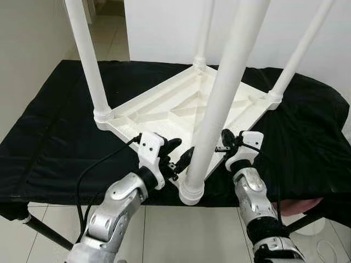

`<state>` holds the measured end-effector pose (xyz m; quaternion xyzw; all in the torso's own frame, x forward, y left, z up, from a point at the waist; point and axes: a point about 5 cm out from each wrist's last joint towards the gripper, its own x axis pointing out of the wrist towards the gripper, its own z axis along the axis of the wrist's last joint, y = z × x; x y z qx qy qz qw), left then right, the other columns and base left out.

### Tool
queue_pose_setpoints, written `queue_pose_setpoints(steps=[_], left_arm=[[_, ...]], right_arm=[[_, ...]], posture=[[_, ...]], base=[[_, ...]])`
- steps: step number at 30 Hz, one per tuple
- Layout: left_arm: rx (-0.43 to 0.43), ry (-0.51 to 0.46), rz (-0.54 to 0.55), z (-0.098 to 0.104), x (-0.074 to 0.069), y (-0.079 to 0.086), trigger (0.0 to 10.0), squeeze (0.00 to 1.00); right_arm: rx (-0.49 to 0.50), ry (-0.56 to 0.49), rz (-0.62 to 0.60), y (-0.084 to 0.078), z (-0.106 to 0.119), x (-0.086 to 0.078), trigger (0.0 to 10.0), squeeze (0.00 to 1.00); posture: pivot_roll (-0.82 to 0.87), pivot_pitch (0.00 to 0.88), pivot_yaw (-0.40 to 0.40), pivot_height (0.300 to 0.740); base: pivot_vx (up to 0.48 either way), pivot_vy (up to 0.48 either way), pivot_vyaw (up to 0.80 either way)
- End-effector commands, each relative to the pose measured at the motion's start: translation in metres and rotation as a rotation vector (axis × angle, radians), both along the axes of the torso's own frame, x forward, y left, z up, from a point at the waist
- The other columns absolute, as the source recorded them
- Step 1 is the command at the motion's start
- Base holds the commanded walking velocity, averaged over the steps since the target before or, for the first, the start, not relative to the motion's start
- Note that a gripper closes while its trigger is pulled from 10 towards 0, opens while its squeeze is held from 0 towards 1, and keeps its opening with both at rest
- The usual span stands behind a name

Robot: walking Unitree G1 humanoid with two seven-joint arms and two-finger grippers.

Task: Building children table

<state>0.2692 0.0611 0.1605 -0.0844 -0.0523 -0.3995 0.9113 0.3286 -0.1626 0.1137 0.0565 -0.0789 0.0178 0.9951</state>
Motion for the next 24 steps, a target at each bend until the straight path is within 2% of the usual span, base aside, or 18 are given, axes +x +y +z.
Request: queue_pose_setpoints(steps=[1,6,7,10,11,14,16,18,19,24], left_arm=[[0.031,-0.037,-0.144,-0.001,0.000,-0.004,10.0,0.00],[0.047,-0.037,-0.220,-0.001,0.008,0.001,10.0,0.00],[0.060,-0.047,-0.246,-0.001,0.012,0.007,10.0,0.00],[0.070,-0.056,-0.264,-0.001,0.014,0.011,10.0,0.00],[0.090,-0.067,-0.295,-0.001,0.017,0.019,10.0,0.00],[0.104,-0.074,-0.316,-0.001,0.018,0.024,10.0,0.00],[0.174,-0.076,-0.359,-0.004,0.021,0.037,10.0,0.00],[0.191,-0.069,-0.371,-0.005,0.022,0.041,10.0,0.00],[0.212,-0.073,-0.393,-0.005,0.022,0.045,10.0,1.00],[0.266,-0.071,-0.462,-0.006,0.019,0.053,10.0,1.00]], right_arm=[[-0.005,0.029,-0.071,-0.004,-0.003,0.002,10.0,0.00],[-0.021,0.069,-0.100,-0.005,-0.008,0.003,10.0,0.00],[-0.021,0.067,-0.091,-0.004,-0.008,0.002,10.0,0.00],[-0.021,0.064,-0.088,-0.003,-0.008,0.001,10.0,0.00],[-0.019,0.047,-0.077,-0.003,-0.006,-0.001,10.0,0.00],[-0.018,0.035,-0.070,-0.003,-0.005,-0.002,10.0,0.00],[-0.037,0.025,-0.065,-0.007,-0.007,-0.010,10.0,0.00],[-0.045,0.025,-0.063,-0.008,-0.007,-0.012,10.0,0.00],[-0.053,0.023,-0.063,-0.011,-0.008,-0.016,10.0,0.00],[-0.063,0.019,-0.061,-0.018,-0.008,-0.023,10.0,0.00]], posture=[[-0.05,0.000,-0.015,0.740],[-0.06,0.000,-0.014,0.740],[-0.07,0.000,-0.008,0.740],[-0.07,0.000,-0.008,0.740],[-0.07,0.000,-0.006,0.740],[-0.07,0.000,-0.006,0.740],[-0.08,0.000,-0.003,0.740],[-0.08,0.000,-0.003,0.740],[-0.09,0.000,-0.001,0.740],[-0.09,0.000,0.001,0.740]], base=[[0.000,0.000,0.00],[0.000,0.000,0.00],[0.000,0.000,0.00],[0.000,0.000,0.00],[0.000,0.000,0.00],[0.000,0.000,0.00],[0.000,0.000,0.00],[0.000,0.000,0.00],[0.000,0.000,0.00],[0.000,0.000,0.00]])
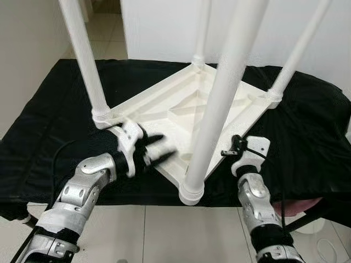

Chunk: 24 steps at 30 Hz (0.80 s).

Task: Building children table

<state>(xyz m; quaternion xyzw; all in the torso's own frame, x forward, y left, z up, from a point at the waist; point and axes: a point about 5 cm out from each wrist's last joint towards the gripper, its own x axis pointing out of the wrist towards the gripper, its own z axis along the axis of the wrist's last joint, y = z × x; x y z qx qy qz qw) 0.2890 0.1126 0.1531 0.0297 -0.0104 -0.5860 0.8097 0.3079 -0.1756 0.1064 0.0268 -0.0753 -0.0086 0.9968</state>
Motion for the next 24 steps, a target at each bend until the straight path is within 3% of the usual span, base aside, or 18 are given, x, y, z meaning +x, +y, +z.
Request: queue_pose_setpoints(steps=[1,4,5,6,7,8,16,24], left_arm=[[0.045,-0.013,-0.070,-0.001,-0.004,0.003,10.0,1.00],[0.071,-0.014,-0.099,-0.004,-0.007,0.005,10.0,1.00],[0.082,-0.014,-0.111,-0.006,-0.009,0.005,10.0,0.84],[0.103,-0.017,-0.118,-0.008,-0.009,0.006,10.0,0.07],[0.103,-0.017,-0.118,-0.008,-0.009,0.006,10.0,0.07],[0.123,-0.016,-0.126,-0.011,-0.009,0.005,10.0,0.00],[0.245,-0.020,-0.188,-0.037,-0.002,0.004,10.0,0.00],[0.320,-0.054,-0.101,-0.043,0.019,0.006,10.0,0.00]], right_arm=[[-0.017,0.010,0.004,-0.008,-0.001,-0.004,10.0,0.00],[-0.028,0.011,0.015,-0.010,-0.002,-0.006,10.0,0.00],[-0.033,0.013,0.016,-0.011,-0.002,-0.006,10.0,0.00],[-0.038,0.016,0.010,-0.015,-0.003,-0.007,10.0,0.00],[-0.038,0.016,0.010,-0.015,-0.003,-0.007,10.0,0.00],[-0.044,0.013,0.001,-0.019,-0.001,-0.007,10.0,0.00],[-0.031,-0.020,0.021,-0.019,0.009,-0.007,10.0,0.00],[-0.032,-0.006,0.017,-0.019,0.004,-0.010,10.0,0.00]], posture=[[-0.09,0.000,0.006,0.740],[-0.09,0.000,0.006,0.740],[-0.09,0.000,0.011,0.740],[-0.09,0.000,0.013,0.740],[-0.09,0.000,0.013,0.740],[-0.09,0.000,0.013,0.740],[-0.09,0.000,0.012,0.740],[-0.09,0.000,0.018,0.740]], base=[[0.000,0.000,0.00],[0.000,0.000,0.00],[0.000,0.000,0.00],[0.000,0.000,0.00],[0.000,0.000,0.00],[0.000,0.000,0.00],[0.000,0.000,0.00],[0.000,0.000,0.00]])
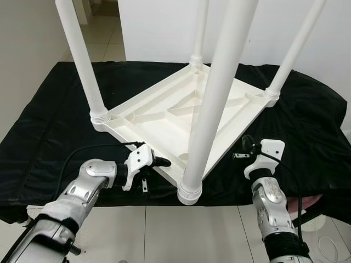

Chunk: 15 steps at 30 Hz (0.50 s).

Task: Building children table

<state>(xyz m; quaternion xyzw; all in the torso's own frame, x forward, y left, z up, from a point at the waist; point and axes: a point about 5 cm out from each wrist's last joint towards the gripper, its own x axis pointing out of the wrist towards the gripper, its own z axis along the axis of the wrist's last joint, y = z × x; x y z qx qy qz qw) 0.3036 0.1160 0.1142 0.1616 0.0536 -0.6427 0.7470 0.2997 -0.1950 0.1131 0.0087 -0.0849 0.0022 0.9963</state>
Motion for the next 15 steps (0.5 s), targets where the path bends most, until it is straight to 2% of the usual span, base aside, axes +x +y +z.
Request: queue_pose_setpoints(steps=[1,7,15], left_arm=[[0.024,-0.021,0.066,-0.003,0.007,0.002,10.0,0.00],[0.063,-0.072,0.060,-0.003,0.015,0.002,10.0,0.00],[0.118,-0.091,0.029,-0.009,0.018,0.000,10.0,0.00]], right_arm=[[0.008,0.012,-0.003,0.000,-0.002,-0.002,10.0,0.00],[0.008,0.010,-0.016,-0.003,-0.001,-0.004,10.0,0.00],[0.007,0.008,-0.025,-0.005,-0.001,-0.006,10.0,0.00]], posture=[[-0.09,0.000,0.018,0.740],[-0.11,0.000,0.029,0.740],[-0.12,0.000,0.036,0.740]], base=[[0.000,0.000,0.00],[0.000,0.000,0.00],[0.000,0.000,0.00]])
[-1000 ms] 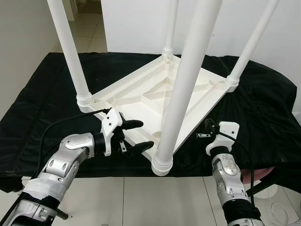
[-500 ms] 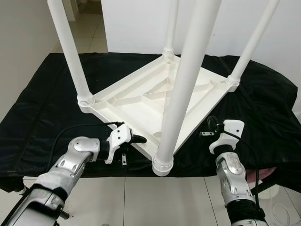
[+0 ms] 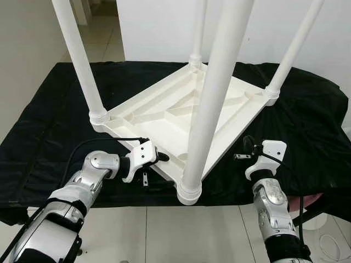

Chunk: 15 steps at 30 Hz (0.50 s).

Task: Building children table

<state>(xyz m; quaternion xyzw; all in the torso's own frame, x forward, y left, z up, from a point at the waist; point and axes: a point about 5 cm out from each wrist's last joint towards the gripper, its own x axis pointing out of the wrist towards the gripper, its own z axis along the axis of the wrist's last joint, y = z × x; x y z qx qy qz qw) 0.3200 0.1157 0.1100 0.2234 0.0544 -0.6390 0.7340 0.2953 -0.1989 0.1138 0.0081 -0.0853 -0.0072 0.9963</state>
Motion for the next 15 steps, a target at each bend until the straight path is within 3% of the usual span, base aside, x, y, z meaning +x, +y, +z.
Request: queue_pose_setpoints(steps=[1,6,11,12,13,14,15], left_arm=[[0.034,-0.010,0.036,-0.0073,0.0012,-0.0001,10.0,0.00],[0.072,0.015,0.008,-0.0123,0.0006,-0.0009,10.0,0.00],[0.014,0.077,-0.009,-0.0117,0.0021,-0.0053,10.0,0.00],[0.009,0.094,-0.021,-0.0123,0.0016,-0.0059,9.5,0.00],[0.008,0.100,-0.033,-0.0126,0.0012,-0.0066,7.0,0.00],[0.008,0.100,-0.033,-0.0126,0.0012,-0.0066,7.0,0.00],[0.008,0.106,-0.041,-0.0129,0.0008,-0.0070,6.2,0.00]], right_arm=[[0.007,0.009,-0.008,-0.0010,-0.0016,-0.0021,10.0,0.00],[0.008,0.010,-0.017,-0.0015,-0.0023,-0.0035,10.0,0.00],[0.006,0.014,-0.022,-0.0012,-0.0027,-0.0048,10.0,0.00],[0.005,0.014,-0.024,-0.0012,-0.0028,-0.0052,10.0,0.00],[0.005,0.015,-0.027,-0.0015,-0.0029,-0.0056,10.0,0.00],[0.005,0.015,-0.027,-0.0015,-0.0029,-0.0056,10.0,0.00],[0.004,0.015,-0.030,-0.0018,-0.0030,-0.0060,10.0,0.00]], posture=[[-0.12,0.000,0.040,0.740],[-0.12,0.000,0.045,0.740],[-0.13,0.000,0.055,0.740],[-0.13,0.000,0.059,0.740],[-0.13,0.000,0.061,0.740],[-0.13,0.000,0.061,0.740],[-0.13,0.000,0.063,0.740]], base=[[0.000,0.000,0.00],[0.000,0.000,0.00],[0.000,0.000,0.00],[0.000,0.000,0.00],[0.000,0.000,0.00],[0.000,0.000,0.00],[0.000,0.000,0.00]])
